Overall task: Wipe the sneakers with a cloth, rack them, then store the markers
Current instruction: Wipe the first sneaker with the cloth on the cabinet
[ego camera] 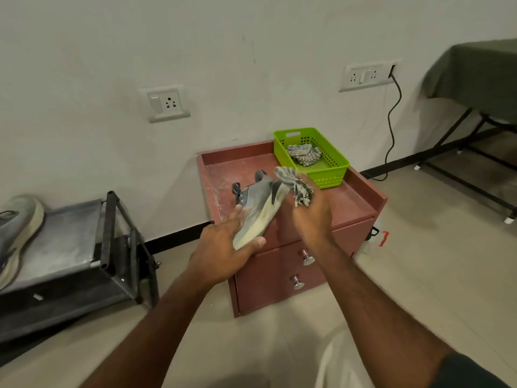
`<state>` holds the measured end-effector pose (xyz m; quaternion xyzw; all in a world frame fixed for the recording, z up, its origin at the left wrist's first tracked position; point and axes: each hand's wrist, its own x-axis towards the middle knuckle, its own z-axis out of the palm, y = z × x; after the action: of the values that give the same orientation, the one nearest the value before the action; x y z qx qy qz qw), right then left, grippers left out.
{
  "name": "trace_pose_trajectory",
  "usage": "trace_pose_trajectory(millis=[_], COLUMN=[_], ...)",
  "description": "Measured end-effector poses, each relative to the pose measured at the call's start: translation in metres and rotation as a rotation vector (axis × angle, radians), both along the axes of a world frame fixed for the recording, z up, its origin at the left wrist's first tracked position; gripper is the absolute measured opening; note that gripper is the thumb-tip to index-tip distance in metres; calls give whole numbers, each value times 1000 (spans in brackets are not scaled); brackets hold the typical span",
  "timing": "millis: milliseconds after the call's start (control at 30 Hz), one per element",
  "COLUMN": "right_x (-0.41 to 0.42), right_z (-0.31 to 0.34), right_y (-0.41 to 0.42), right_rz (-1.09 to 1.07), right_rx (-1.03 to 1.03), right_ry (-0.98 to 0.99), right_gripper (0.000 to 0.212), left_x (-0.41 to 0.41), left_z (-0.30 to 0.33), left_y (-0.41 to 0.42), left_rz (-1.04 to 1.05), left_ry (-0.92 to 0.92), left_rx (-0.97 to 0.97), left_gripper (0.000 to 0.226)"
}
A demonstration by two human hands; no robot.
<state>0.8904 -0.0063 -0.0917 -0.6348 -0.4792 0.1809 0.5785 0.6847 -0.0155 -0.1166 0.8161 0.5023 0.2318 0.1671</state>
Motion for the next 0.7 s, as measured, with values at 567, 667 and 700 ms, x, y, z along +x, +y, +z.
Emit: trace_pose_trajectory(millis=[567,667,700], right_x=[28,18,13], right_z=[-17,-29,-30], right_y=[-14,-7,-4], right_rz=[353,428,434], right_rx=[-498,-482,-483], right_ry=[98,35,50], right_gripper=[29,33,35], left_x=[35,34,31], left_z=[-11,-13,-11], left_y=[-16,-12,-11], left_rz=[-72,-54,-62], left_ry=[502,474,486], left_rx=[163,127,137], left_gripper=[82,102,108])
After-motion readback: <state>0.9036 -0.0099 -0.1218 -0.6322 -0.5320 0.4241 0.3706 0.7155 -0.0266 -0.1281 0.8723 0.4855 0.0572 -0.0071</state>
